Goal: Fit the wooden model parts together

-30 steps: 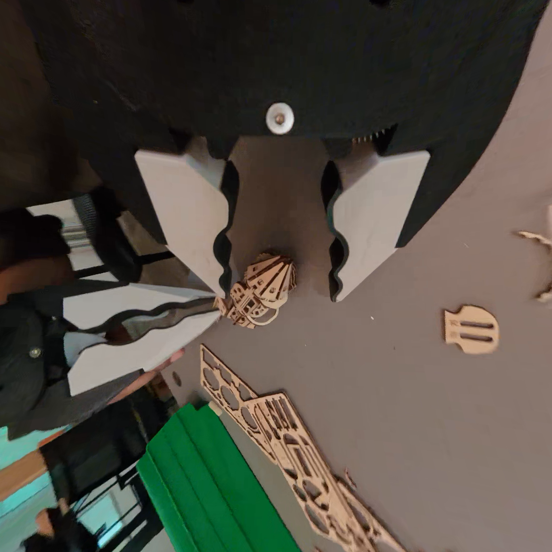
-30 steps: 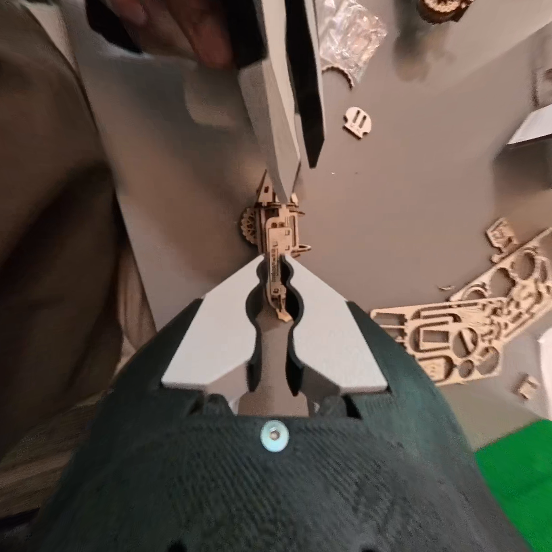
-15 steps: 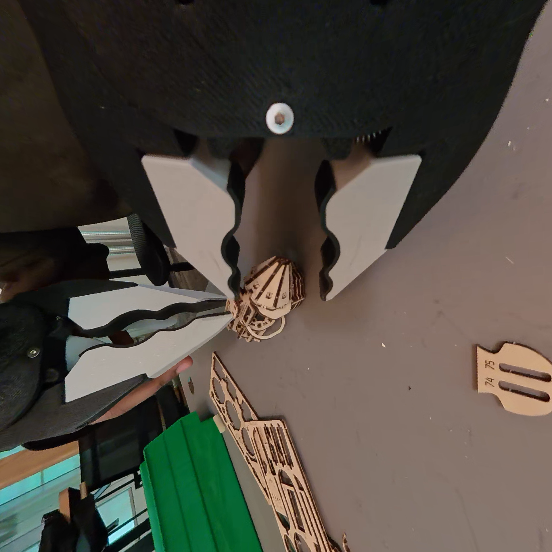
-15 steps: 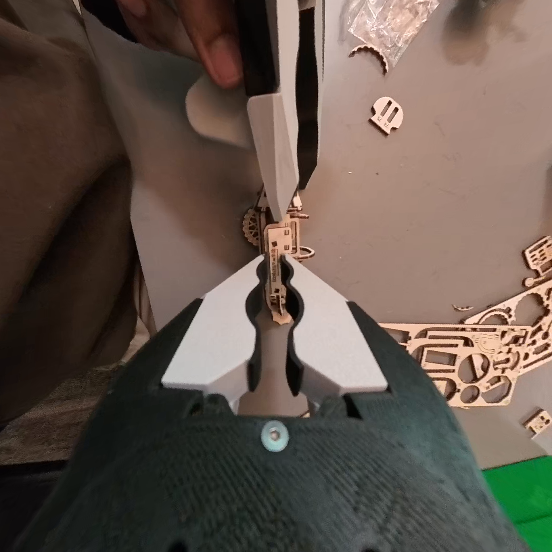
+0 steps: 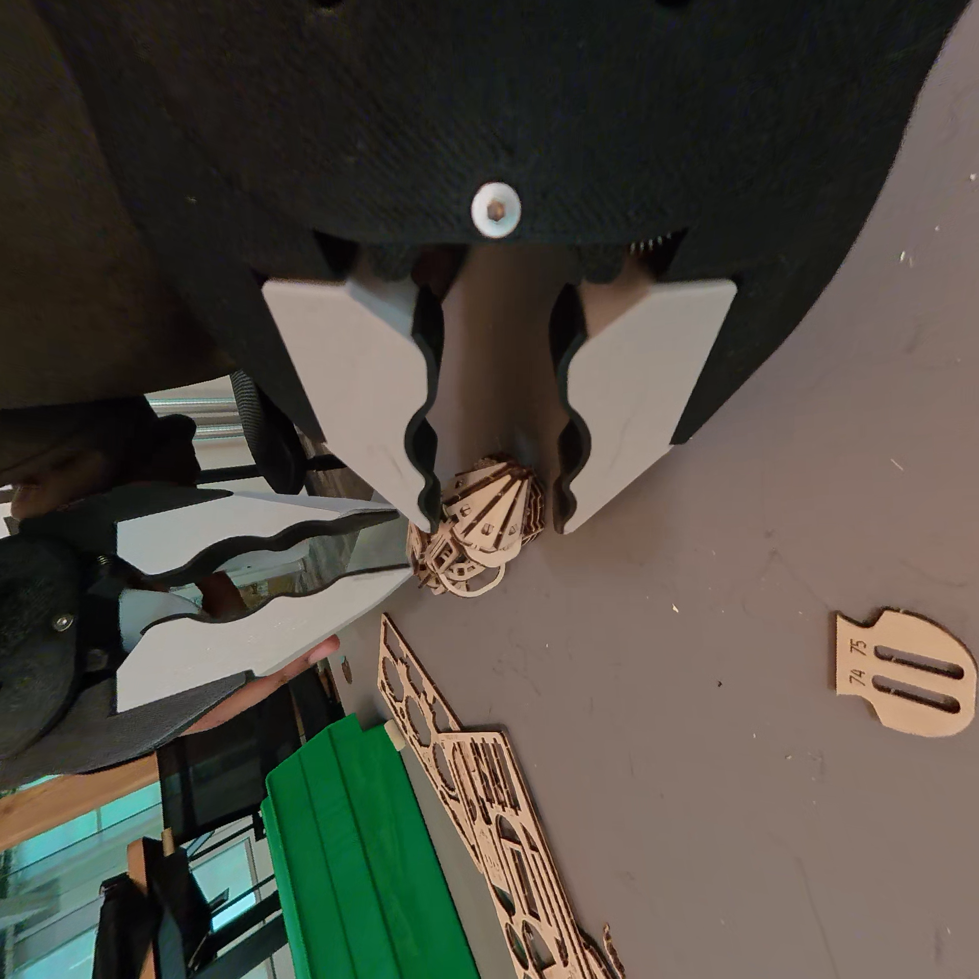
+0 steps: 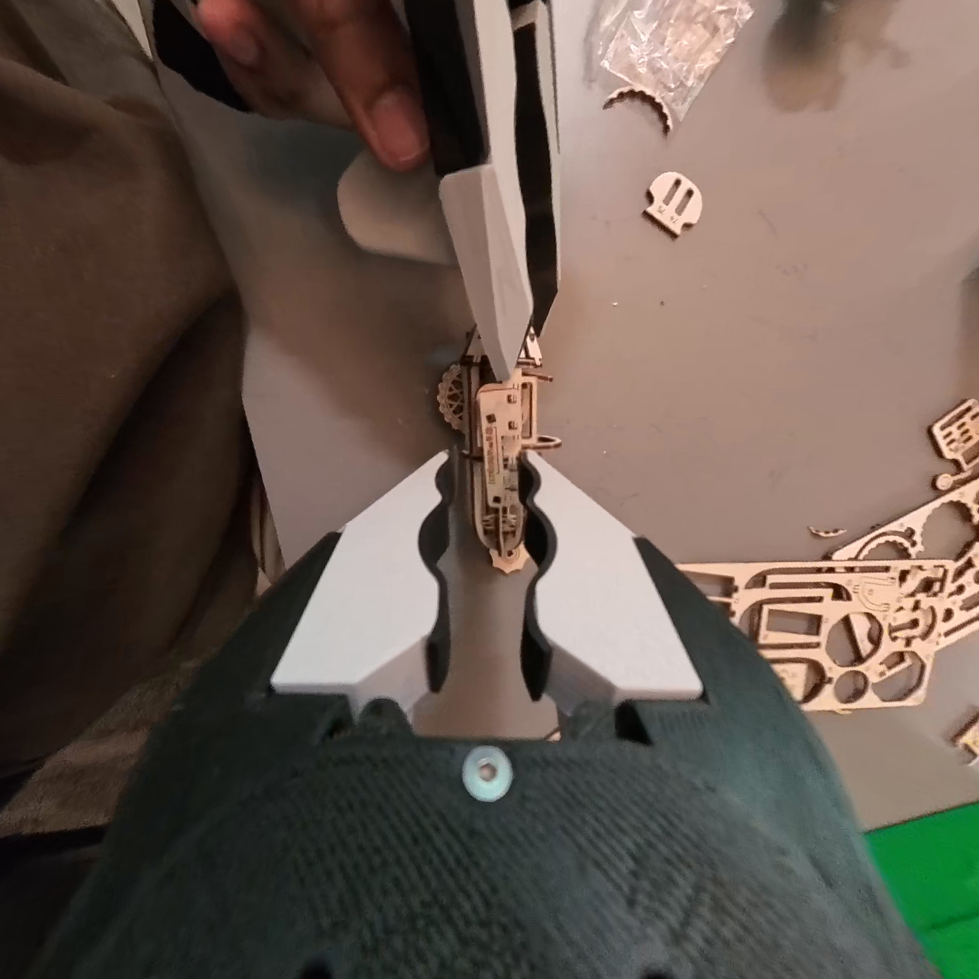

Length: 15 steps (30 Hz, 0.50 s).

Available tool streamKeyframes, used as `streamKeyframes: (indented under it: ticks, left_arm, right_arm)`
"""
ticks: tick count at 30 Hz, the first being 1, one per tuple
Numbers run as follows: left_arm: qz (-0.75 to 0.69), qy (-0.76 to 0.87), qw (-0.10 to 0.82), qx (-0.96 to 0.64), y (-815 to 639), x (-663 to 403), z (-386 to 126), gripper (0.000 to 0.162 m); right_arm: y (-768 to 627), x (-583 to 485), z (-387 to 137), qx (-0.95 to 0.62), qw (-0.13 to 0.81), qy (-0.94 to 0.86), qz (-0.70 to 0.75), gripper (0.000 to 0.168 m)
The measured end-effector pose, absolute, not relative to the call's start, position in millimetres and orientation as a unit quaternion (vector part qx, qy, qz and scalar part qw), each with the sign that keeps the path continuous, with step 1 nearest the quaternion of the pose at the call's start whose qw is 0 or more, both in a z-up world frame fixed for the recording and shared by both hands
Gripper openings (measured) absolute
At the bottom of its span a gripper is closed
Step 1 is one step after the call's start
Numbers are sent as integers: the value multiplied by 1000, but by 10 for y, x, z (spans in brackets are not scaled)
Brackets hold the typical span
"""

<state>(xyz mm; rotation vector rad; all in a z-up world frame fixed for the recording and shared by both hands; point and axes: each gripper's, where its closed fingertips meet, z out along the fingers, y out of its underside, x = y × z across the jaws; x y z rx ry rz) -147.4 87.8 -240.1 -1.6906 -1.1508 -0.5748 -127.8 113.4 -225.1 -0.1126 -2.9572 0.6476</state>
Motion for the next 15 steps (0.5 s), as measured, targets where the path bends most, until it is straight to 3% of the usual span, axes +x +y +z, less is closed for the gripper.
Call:
streamKeyframes:
  ticks: [1,5,9,11,13,15]
  left_arm:
    - [-234,-474,489,-694,870,-1475,-2398,41]
    - [-225,-479,499,-686,810,-1471,-2391,37]
    - [-217,-491,516,-668,750,-1441,-2394,35]
    - [-219,-496,522,-659,741,-1430,-2385,33]
    - [-223,-489,523,-662,759,-1402,-2377,31]
    - [-226,-484,525,-663,781,-1393,-2371,31]
  right_arm:
    - [1133,-1279,-2232,-46,62,-972,221,23]
    - [1012,-1345,-2078,-96,140,-935,310,29]
    - [948,-1316,-1953,-117,281,-860,409,34]
    - [1000,-1250,-2006,-73,355,-855,371,42]
    - [1004,-1231,-1995,-14,428,-847,316,38]
    - [892,-1154,-2096,30,438,-847,300,43]
